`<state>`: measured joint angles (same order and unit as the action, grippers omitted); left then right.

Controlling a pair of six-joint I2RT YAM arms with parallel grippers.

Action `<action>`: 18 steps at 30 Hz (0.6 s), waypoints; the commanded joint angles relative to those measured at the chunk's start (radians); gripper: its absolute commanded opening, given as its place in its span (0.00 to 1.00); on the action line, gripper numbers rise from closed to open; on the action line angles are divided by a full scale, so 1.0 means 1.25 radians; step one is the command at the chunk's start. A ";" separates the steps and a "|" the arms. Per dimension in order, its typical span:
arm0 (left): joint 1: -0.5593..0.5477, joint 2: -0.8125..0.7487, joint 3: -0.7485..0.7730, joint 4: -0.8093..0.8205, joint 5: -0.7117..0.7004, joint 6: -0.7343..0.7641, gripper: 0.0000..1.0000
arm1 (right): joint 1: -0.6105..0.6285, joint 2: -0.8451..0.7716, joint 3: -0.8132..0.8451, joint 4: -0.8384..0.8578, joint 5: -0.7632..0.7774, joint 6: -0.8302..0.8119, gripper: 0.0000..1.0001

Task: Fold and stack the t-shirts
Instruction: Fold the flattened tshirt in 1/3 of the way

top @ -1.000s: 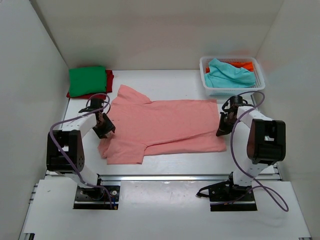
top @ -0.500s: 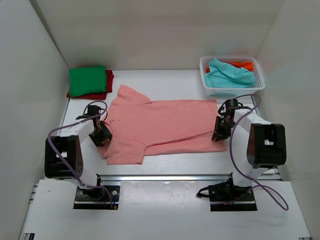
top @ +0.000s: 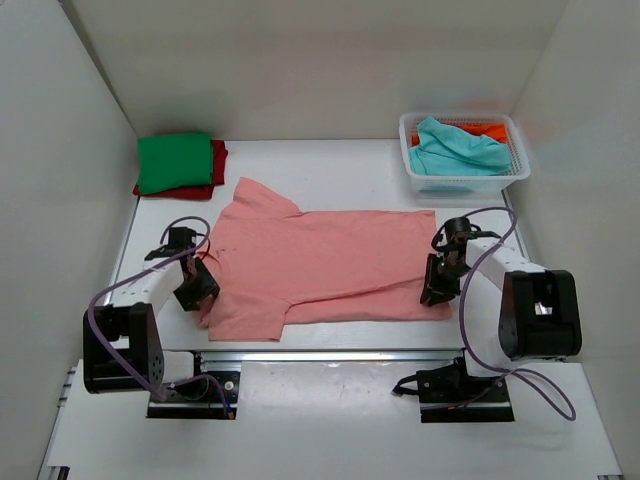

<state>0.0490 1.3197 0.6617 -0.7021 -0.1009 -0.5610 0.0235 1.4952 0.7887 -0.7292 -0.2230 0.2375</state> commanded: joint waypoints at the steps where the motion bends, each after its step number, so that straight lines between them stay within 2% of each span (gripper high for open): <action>1: 0.011 -0.041 -0.013 -0.025 -0.022 0.008 0.60 | 0.035 -0.041 -0.020 -0.051 0.041 0.005 0.24; 4: 0.009 -0.052 0.032 -0.032 -0.026 0.003 0.59 | 0.018 -0.050 -0.014 -0.036 0.010 0.014 0.25; 7: 0.011 -0.030 0.121 -0.058 -0.020 -0.009 0.60 | 0.028 -0.047 0.024 -0.089 0.024 0.021 0.24; 11: 0.017 -0.002 0.230 -0.090 0.003 -0.033 0.71 | 0.049 -0.081 0.060 -0.146 0.010 0.046 0.24; 13: 0.021 0.016 0.301 -0.086 0.022 -0.045 0.73 | 0.040 -0.114 0.076 -0.141 -0.004 0.064 0.24; 18: -0.004 0.140 0.445 -0.019 0.043 -0.031 0.75 | -0.017 -0.157 0.109 -0.004 -0.019 0.112 0.24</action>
<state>0.0631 1.4200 1.1255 -0.7811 -0.0788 -0.6018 0.0425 1.3418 0.8848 -0.8494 -0.2344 0.3195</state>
